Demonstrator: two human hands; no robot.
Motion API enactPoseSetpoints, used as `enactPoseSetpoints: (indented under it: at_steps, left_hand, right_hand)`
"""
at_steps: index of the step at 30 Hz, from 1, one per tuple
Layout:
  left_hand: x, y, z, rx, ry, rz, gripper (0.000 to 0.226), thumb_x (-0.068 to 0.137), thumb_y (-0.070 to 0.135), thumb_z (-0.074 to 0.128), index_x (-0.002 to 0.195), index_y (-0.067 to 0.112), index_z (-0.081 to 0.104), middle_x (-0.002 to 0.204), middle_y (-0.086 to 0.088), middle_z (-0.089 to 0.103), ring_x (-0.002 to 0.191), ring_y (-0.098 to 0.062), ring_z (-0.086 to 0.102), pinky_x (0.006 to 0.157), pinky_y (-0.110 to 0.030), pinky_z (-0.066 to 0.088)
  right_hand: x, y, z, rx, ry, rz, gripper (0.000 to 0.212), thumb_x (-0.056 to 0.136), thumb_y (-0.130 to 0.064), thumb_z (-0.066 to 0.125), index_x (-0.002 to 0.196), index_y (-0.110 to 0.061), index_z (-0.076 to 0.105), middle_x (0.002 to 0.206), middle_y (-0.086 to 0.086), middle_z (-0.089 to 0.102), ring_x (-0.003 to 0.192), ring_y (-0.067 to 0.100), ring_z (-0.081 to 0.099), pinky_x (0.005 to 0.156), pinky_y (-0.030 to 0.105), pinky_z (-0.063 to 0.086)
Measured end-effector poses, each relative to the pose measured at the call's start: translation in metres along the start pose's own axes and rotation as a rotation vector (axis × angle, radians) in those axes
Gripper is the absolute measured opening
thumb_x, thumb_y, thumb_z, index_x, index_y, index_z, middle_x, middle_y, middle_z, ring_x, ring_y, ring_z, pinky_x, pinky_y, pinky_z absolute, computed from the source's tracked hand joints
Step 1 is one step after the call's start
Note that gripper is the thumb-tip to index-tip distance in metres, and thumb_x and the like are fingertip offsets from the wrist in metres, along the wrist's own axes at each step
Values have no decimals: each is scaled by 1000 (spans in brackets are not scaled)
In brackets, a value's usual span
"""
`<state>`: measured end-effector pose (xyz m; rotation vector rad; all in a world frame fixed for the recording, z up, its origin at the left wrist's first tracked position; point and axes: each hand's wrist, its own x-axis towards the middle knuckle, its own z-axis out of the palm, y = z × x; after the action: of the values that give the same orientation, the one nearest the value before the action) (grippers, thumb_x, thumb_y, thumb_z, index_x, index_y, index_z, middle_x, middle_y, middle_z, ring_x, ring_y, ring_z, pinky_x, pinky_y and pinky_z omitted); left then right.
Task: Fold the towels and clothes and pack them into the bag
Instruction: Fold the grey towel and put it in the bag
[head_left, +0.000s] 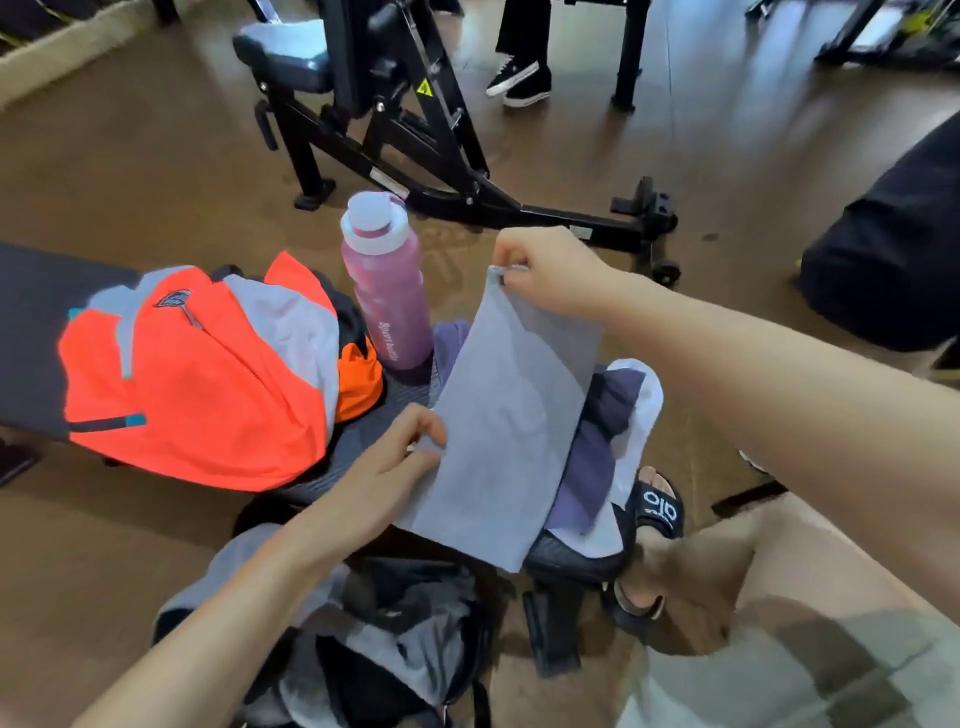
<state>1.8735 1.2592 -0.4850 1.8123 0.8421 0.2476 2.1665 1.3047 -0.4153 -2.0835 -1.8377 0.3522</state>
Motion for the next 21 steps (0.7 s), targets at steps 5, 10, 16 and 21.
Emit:
enactPoseSetpoints:
  at_steps: [5, 10, 16, 21]
  left_hand:
    - [-2, -5, 3, -96, -39, -141, 21, 88, 31, 49, 108, 30, 50, 83, 5, 41, 70, -15, 38, 71, -37, 31]
    - [-12, 1, -1, -150, -58, -187, 19, 80, 27, 53, 98, 29, 58, 84, 4, 48, 74, -14, 45, 70, -33, 32]
    - [-24, 7, -2, -106, -55, -157, 15, 102, 11, 47, 100, 19, 59, 76, 4, 43, 69, -12, 40, 64, -24, 38]
    - [-26, 22, 2, -356, -54, -358, 12, 104, 17, 50, 102, 15, 62, 99, 1, 59, 85, -9, 58, 64, -20, 53]
  right_hand:
    - [-19, -1, 37, -315, 51, 93, 44, 99, -32, 51, 140, -16, 45, 125, 15, 53, 113, 37, 51, 94, 45, 39]
    - [-140, -42, 64, -62, 340, -143, 25, 79, -13, 59, 102, -4, 64, 95, 14, 57, 85, 37, 54, 72, 46, 44]
    - [-255, -55, 115, -308, -124, -261, 73, 72, -25, 68, 142, -17, 47, 136, 14, 51, 126, 37, 45, 111, 54, 39]
    - [-254, -46, 136, -415, -95, -158, 70, 85, -25, 66, 150, -14, 40, 146, 15, 48, 135, 38, 45, 119, 55, 29]
